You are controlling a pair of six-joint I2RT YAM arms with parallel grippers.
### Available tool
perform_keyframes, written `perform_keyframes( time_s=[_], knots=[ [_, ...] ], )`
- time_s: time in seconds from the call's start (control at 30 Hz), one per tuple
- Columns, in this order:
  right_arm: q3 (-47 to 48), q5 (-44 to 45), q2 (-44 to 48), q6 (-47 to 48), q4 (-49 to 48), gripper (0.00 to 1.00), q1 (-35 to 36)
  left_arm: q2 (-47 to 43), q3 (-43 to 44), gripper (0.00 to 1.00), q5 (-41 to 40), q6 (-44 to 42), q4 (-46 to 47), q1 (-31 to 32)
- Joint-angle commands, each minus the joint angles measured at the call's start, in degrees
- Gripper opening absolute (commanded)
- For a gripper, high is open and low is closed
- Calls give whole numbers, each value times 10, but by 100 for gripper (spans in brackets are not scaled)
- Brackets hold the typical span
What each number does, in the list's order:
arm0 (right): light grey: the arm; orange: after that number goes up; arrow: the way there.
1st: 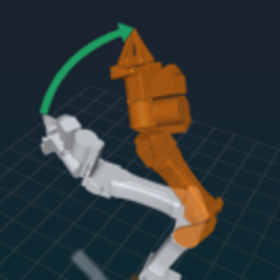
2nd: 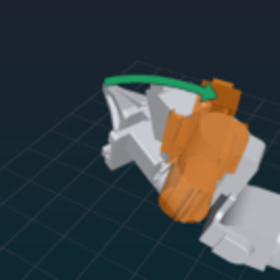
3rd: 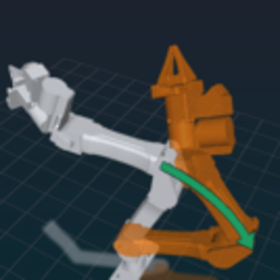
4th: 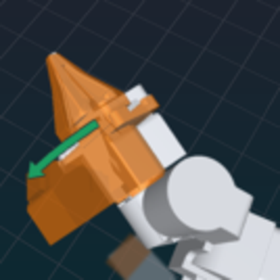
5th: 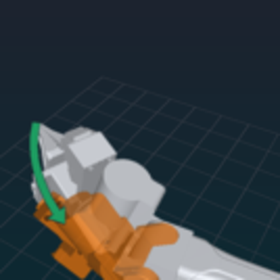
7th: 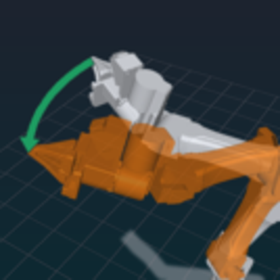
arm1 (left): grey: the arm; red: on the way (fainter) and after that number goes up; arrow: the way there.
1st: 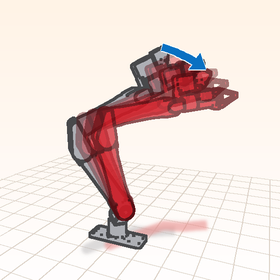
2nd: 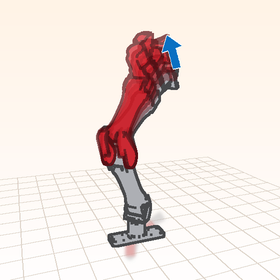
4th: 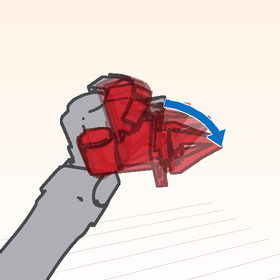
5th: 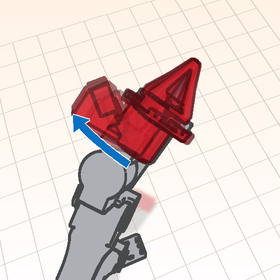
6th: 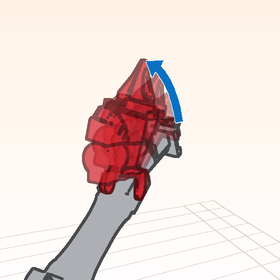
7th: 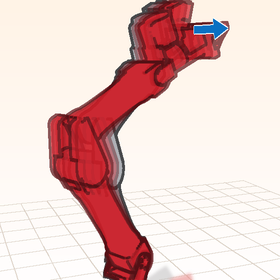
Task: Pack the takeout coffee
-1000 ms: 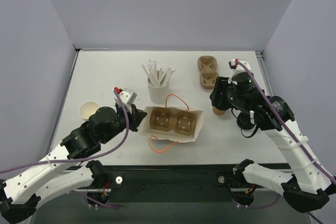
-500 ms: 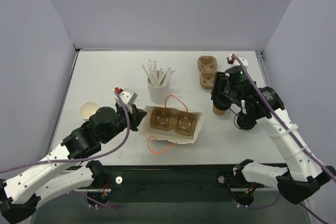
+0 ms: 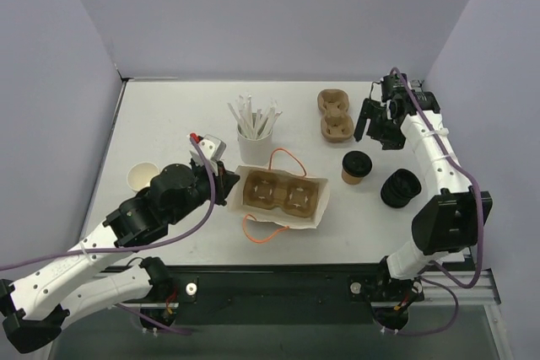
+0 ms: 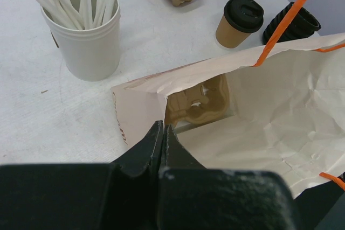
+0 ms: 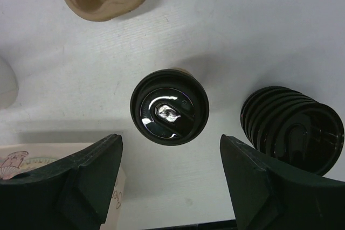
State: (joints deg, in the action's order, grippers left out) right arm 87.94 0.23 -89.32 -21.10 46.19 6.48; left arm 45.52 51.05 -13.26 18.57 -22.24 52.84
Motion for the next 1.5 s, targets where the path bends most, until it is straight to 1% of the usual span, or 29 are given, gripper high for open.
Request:
perform_keyframes(
  time_s=[0.0,0.17,0.33,0.43,0.47,0.57,0.67,0.7,0.77,0.83,0.9,0.93,0.97,1.07,1.23,1.4,1.47],
  knots=[
    [6,-87,-23,54,33,74,-23,-11,21,0,1,26,4,1],
    [9,-94,-52,64,32,75,-23,-9,27,0,13,31,-3,0],
    [-10,-67,-56,71,30,75,-15,-10,31,0,17,30,-10,0],
    [-20,-73,-60,119,26,74,-7,-10,35,0,17,26,-16,0],
    [-29,-77,-58,148,15,73,-6,-10,35,0,17,25,-16,1],
    [-42,-81,-55,198,-5,73,-5,-12,37,0,18,23,-20,0],
    [-51,-84,-56,206,-25,73,-3,-12,40,0,20,21,-24,0],
    [-55,-84,-57,231,-29,73,-3,-12,41,0,24,20,-24,1],
    [-59,-83,-56,250,-47,73,-1,-10,44,0,27,16,-29,0],
    [-72,-98,-53,289,-58,73,-2,-10,48,0,27,12,-38,0],
    [-91,-103,-33,328,-88,73,8,-10,53,0,29,7,-40,1],
    [-111,-103,-25,365,-107,73,12,-10,55,0,29,4,-40,0],
    [-116,-104,-17,377,-113,74,13,-9,56,0,30,2,-40,0],
    [-112,-123,-25,392,-113,73,9,-7,57,0,31,0,-40,-1],
    [-100,-177,-47,411,-96,71,8,-8,56,0,38,-5,-39,-3],
    [-102,-139,-53,415,-86,70,8,-11,56,0,39,-10,-41,-6],
    [-102,-137,-53,421,-82,69,9,-11,56,0,39,-12,-41,-7]
  ],
)
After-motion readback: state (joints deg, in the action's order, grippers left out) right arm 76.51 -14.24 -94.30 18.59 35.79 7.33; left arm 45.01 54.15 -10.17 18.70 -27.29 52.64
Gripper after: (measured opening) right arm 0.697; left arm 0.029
